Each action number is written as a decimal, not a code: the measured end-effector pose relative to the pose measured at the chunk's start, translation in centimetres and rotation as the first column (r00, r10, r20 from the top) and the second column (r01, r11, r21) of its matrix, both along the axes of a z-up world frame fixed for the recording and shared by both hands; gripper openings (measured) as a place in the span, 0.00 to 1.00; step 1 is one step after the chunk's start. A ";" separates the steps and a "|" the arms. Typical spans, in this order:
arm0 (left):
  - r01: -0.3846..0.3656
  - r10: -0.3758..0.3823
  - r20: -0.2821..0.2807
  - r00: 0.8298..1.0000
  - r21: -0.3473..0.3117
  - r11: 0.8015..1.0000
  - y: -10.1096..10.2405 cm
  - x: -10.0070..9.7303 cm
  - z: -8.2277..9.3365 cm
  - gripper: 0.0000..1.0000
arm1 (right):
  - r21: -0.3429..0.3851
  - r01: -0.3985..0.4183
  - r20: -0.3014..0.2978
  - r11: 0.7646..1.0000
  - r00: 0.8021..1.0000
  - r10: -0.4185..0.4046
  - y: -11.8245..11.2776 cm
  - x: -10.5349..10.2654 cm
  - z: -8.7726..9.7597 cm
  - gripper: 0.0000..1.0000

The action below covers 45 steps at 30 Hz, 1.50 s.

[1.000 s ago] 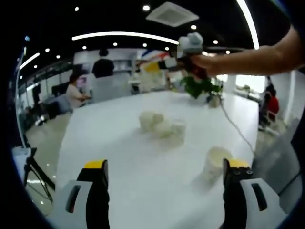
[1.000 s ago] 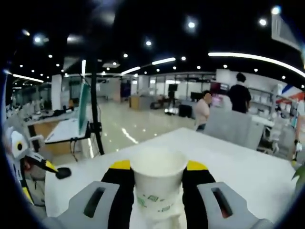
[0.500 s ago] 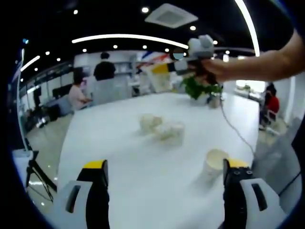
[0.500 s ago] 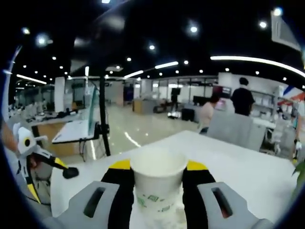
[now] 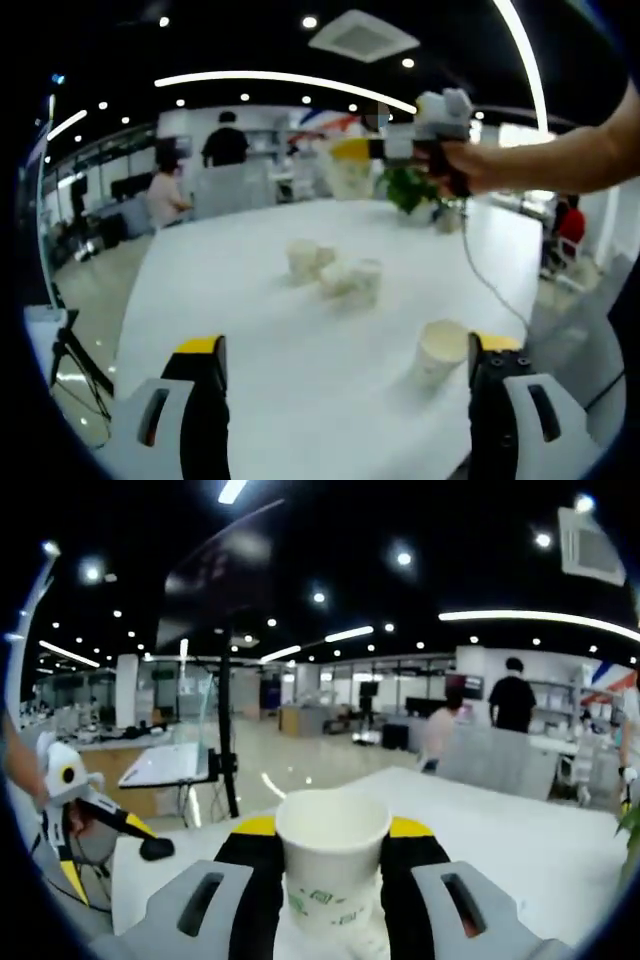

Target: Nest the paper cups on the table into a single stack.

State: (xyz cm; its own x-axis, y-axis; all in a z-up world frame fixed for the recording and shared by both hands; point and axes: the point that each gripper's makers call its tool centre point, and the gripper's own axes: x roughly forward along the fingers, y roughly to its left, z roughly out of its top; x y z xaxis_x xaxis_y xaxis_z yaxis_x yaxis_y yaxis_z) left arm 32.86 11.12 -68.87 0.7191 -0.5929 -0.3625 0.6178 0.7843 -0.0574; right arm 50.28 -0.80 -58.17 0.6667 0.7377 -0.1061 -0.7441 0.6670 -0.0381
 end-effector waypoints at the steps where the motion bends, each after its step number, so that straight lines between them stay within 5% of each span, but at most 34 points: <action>1: 0.000 0.000 -0.001 1.000 -0.002 1.000 0.0 0.0 0.0 0.99 | 0.002 0.001 0.004 1.000 1.000 -0.001 0.0 -0.2 0.0 0.34; 9: 0.003 -0.003 -0.004 1.000 0.005 1.000 -0.1 -0.4 -0.1 0.99 | 0.050 0.002 -0.007 0.999 1.000 -0.001 -0.2 -1.7 -0.2 0.35; 45: 0.020 -0.020 -0.005 1.000 0.007 1.000 -1.3 -0.5 -0.3 0.99 | 0.054 -0.055 0.011 0.997 0.998 0.054 -0.2 -8.8 -2.0 0.35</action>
